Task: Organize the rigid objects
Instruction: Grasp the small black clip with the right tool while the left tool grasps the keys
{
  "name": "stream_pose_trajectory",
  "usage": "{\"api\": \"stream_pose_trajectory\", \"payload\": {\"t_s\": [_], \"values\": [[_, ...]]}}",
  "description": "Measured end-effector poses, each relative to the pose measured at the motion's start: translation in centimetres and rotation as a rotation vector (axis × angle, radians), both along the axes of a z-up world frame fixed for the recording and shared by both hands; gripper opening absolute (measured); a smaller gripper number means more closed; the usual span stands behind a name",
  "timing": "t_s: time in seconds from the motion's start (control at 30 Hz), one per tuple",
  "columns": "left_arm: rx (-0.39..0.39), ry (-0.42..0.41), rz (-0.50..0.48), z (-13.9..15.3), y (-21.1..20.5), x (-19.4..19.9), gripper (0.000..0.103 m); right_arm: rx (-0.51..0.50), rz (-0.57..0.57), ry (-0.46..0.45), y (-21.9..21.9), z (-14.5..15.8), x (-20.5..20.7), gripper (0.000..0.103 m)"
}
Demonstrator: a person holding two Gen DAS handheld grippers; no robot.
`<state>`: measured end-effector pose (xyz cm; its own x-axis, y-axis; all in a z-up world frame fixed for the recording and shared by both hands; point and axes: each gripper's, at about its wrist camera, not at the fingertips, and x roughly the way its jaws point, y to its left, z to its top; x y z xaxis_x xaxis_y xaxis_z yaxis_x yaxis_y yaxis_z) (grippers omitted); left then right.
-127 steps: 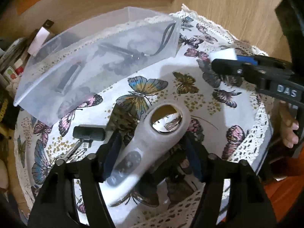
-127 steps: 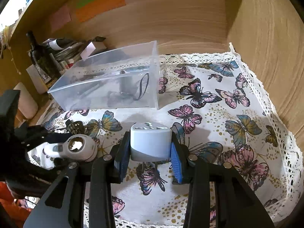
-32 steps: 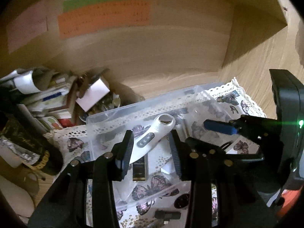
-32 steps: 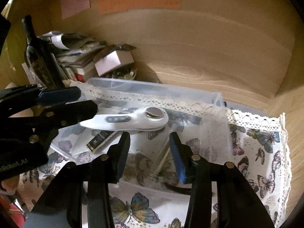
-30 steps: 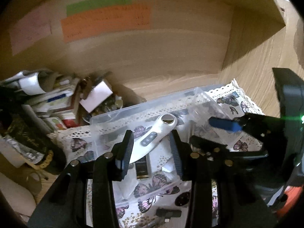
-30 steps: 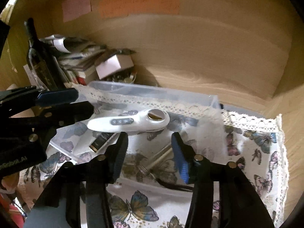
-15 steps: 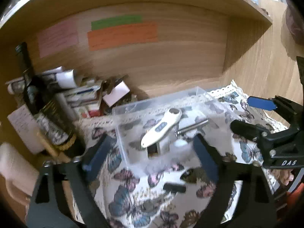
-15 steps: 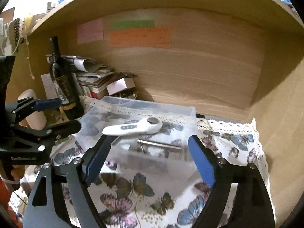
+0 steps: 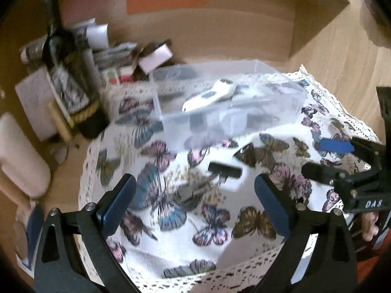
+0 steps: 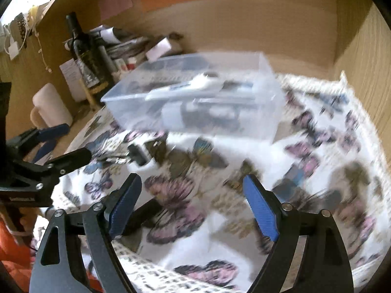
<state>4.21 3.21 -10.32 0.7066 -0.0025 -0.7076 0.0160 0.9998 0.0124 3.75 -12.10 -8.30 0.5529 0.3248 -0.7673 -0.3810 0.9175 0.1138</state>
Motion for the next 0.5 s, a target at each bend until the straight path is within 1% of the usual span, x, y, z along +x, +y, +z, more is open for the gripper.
{"api": "stream_pose_trajectory", "payload": {"t_s": [0.1, 0.2, 0.27, 0.3, 0.33, 0.37, 0.4, 0.43, 0.47, 0.5], "values": [[-0.026, 0.025, 0.017, -1.0, 0.7, -0.5, 0.098, 0.023, 0.024, 0.039, 1.0, -1.0, -0.4, 0.083], [-0.018, 0.044, 0.024, -1.7, 1.1, -0.7, 0.098, 0.033, 0.044, 0.059, 2.1, -1.9, -0.7, 0.082], [-0.022, 0.054, 0.026, -2.1, 1.5, -0.7, 0.098, 0.030, 0.049, 0.072, 2.4, -2.4, -0.9, 0.073], [-0.030, 0.056, 0.026, -2.2, 1.7, -0.7, 0.098, 0.029, 0.049, 0.082, 2.5, -2.7, -0.9, 0.064], [-0.036, 0.056, 0.027, -2.3, 2.0, -0.6, 0.098, 0.028, 0.049, 0.091, 2.6, -3.0, -1.0, 0.058], [-0.043, 0.059, 0.032, -2.4, 2.1, -0.5, 0.096, 0.024, 0.043, 0.087, 2.6, -3.0, -1.0, 0.056], [-0.050, 0.064, 0.032, -2.6, 2.3, -0.2, 0.090, 0.016, 0.038, 0.075, 2.5, -2.9, -1.2, 0.051], [-0.058, 0.073, 0.027, -2.7, 2.4, 0.1, 0.087, 0.015, 0.042, 0.075, 2.5, -2.9, -1.3, 0.044], [-0.064, 0.085, 0.022, -2.9, 2.5, 0.5, 0.081, 0.022, 0.047, 0.078, 2.5, -2.8, -1.5, 0.041], [-0.071, 0.101, 0.022, -3.1, 2.6, 0.9, 0.078, 0.024, 0.054, 0.080, 2.5, -2.7, -1.6, 0.036]]}}
